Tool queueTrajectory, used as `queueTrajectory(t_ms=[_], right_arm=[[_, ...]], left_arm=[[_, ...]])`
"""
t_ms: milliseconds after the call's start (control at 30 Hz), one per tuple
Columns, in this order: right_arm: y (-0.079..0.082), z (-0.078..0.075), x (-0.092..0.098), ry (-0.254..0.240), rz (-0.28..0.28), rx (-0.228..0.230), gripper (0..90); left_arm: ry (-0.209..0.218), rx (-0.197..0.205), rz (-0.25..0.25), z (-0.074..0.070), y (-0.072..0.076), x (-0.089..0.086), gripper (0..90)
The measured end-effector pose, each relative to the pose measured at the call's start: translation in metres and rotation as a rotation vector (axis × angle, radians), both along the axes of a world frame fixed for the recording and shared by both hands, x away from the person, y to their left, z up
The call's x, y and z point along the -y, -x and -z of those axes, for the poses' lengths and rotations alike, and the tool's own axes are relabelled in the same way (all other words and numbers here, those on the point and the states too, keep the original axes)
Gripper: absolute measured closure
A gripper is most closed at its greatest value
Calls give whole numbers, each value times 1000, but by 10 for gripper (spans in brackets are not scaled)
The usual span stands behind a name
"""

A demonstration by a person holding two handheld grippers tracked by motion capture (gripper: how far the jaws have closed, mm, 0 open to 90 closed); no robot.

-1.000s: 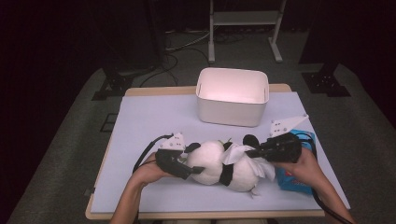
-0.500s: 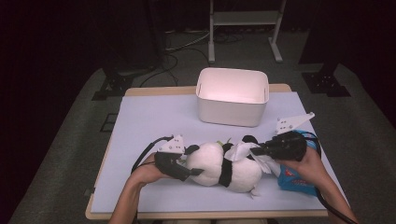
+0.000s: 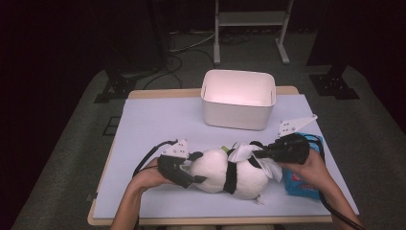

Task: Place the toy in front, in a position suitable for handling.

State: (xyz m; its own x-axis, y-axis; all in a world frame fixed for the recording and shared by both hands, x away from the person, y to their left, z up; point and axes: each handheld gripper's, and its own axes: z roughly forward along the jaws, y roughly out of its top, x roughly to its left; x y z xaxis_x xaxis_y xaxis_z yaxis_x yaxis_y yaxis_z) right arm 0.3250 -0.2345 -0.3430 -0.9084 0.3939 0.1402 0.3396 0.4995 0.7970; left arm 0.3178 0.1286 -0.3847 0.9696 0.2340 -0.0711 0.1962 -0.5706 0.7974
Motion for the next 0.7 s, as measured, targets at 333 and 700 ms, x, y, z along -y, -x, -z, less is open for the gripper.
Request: queueTrajectory(t_ms=[333, 700], right_arm=[[10, 4, 5, 0, -42, -8, 838], [3, -4, 0, 8, -16, 22, 838]], left_arm=[[14, -42, -16, 5, -5, 3, 78], [3, 51, 37, 0, 4, 2, 292]])
